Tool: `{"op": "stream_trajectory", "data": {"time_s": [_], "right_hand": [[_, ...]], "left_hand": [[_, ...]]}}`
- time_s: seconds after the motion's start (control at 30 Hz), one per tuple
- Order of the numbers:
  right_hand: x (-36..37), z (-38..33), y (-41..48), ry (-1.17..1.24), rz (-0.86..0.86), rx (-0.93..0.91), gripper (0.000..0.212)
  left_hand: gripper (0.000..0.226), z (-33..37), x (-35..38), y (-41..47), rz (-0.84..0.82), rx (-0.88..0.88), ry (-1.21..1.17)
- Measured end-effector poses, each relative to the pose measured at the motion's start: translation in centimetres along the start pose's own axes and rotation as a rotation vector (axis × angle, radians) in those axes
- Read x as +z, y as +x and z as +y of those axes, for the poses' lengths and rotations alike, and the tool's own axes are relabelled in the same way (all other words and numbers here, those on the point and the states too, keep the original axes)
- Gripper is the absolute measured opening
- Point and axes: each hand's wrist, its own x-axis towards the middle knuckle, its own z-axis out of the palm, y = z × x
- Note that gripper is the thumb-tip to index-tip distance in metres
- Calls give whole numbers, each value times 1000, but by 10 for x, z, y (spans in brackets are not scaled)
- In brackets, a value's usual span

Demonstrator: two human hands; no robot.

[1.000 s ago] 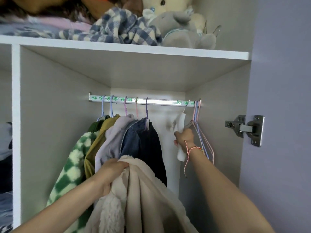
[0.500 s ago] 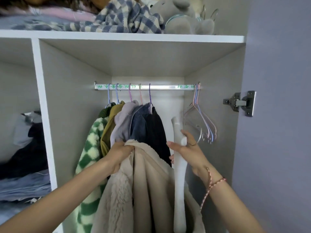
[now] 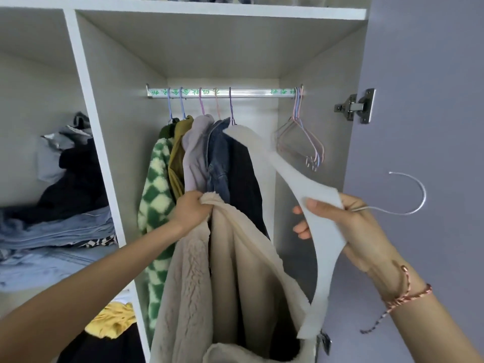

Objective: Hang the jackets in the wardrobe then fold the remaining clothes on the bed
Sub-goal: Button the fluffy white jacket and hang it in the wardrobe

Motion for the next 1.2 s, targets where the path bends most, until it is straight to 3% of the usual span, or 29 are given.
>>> {"op": "stream_trajectory", "data": {"time_s": [0.07,0.17,0.33,0.5,0.67,0.9,1.0,1.13,1.2], "right_hand": [[1,-11,-10,-54,-51,3,22],[-2,-11,-19,-304,-241,218,25],[4,28,-19,-318,-229,422,25],[-2,39,-14,-357,-275,474,26],[19,57,-19,-441,-352,510,24],[28,70,-23,-468,-343,462,13],[45,99,-20,-401,-347,510,32],[63,137,-2,-466,-315,428,86],[73,150,3,-424,-368,382,71]], "left_hand": [[22,-3,-5,-7,15,57,102],[37,-10,-12,-18,6,116,203],[36,-34,-17,-27,-40,20,263],[9,-56,-14,-30,-24,-136,271],[35,-69,3,-36,-15,-145,235],[43,-66,0,-40,54,-46,330],[41,-52,7,-53,-13,56,389],[38,-27,17,-78,-66,199,423],[36,-10,15,-90,-57,255,399]]}}
